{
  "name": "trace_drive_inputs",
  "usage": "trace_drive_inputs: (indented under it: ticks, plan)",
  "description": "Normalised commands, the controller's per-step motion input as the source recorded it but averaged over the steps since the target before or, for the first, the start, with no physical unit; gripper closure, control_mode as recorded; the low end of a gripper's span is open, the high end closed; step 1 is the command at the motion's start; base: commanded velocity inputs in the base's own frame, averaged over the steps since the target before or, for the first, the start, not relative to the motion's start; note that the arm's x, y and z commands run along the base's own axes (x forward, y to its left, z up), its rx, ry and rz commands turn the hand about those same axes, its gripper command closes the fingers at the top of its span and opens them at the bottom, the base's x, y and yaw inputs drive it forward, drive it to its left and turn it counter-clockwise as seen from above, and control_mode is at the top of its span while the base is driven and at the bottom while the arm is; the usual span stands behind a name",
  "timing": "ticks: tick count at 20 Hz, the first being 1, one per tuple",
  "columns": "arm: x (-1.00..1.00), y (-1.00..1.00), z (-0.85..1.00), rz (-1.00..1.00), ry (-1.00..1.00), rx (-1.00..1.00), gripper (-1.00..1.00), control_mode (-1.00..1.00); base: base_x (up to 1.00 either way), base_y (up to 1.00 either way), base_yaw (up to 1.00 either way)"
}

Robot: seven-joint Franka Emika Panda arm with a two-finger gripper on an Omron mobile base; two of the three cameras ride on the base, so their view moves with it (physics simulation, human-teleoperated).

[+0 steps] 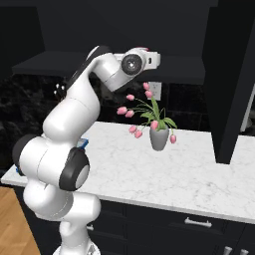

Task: Pick the kettle from the counter and place it on the tray. Then pick the mug from the cabinet and place it on the tray. Then close the cabinet doors.

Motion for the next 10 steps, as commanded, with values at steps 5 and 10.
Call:
trace_drive_inputs:
  ticks: [5,10]
  plan:
    - [-0.05,0.0,0.0,0.0,0.0,0.0,1.0,-1.0,0.0,0.0,0.0]
    - [-0.43,0.06,0.0,0.04,-0.05,0.0,1.0,-1.0,0.0,0.0,0.0]
